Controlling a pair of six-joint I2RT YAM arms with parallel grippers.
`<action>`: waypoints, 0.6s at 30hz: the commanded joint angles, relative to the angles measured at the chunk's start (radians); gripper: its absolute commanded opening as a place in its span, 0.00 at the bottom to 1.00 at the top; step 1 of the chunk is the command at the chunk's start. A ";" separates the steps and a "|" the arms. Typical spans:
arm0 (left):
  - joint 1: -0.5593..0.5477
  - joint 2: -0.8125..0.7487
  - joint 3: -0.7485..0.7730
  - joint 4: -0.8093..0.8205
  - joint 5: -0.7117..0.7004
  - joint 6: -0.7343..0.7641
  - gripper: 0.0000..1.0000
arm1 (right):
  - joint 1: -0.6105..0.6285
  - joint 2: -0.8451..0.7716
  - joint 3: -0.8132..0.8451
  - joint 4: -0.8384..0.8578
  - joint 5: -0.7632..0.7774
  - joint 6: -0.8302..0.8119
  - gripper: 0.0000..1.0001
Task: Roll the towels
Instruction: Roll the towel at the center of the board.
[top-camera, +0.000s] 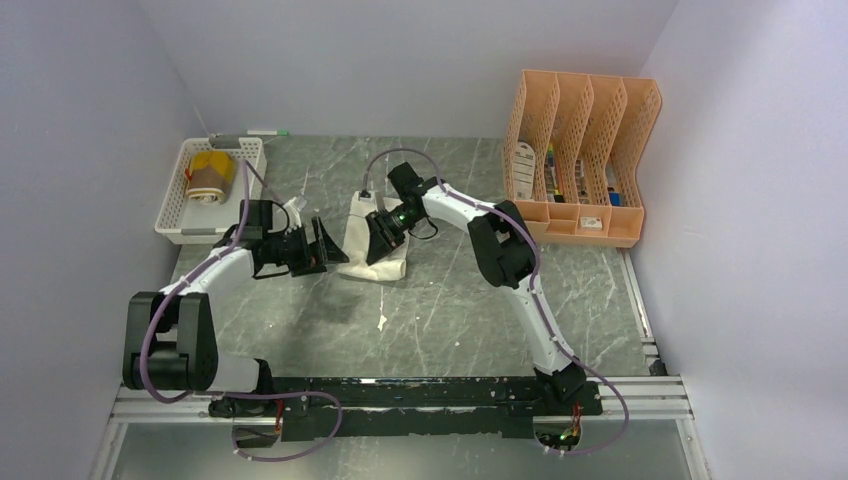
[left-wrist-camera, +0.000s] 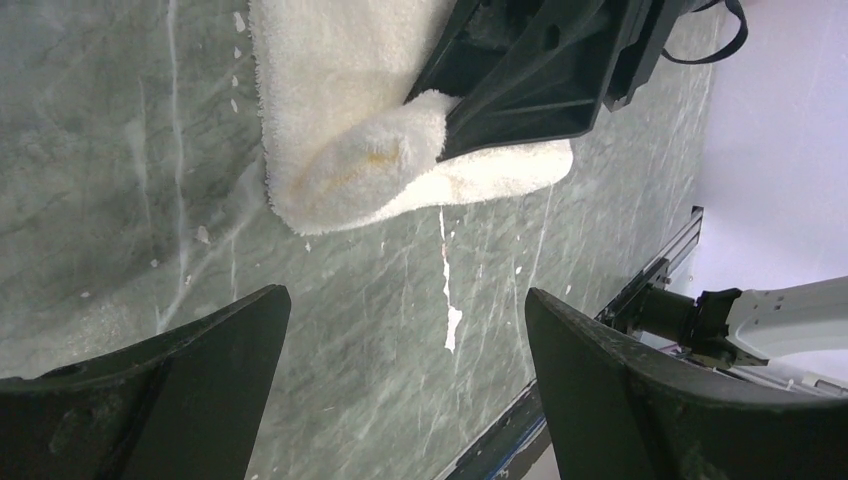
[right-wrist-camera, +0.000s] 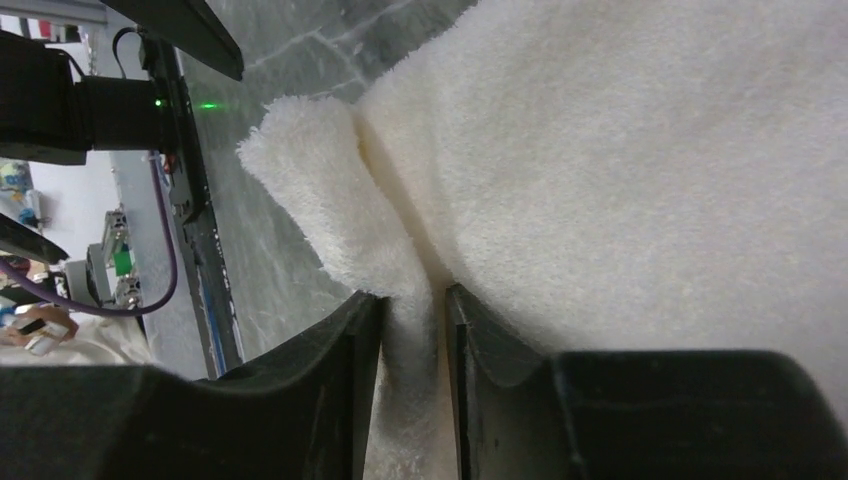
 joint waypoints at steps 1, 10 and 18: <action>-0.036 0.044 -0.001 0.052 -0.043 -0.042 0.99 | -0.001 0.024 0.009 0.017 0.037 0.016 0.32; -0.052 0.193 0.131 -0.038 -0.286 0.012 1.00 | -0.001 0.016 0.002 0.042 0.053 0.023 0.45; -0.063 0.265 0.183 -0.031 -0.291 0.012 0.99 | -0.004 0.014 0.013 0.021 0.073 -0.005 1.00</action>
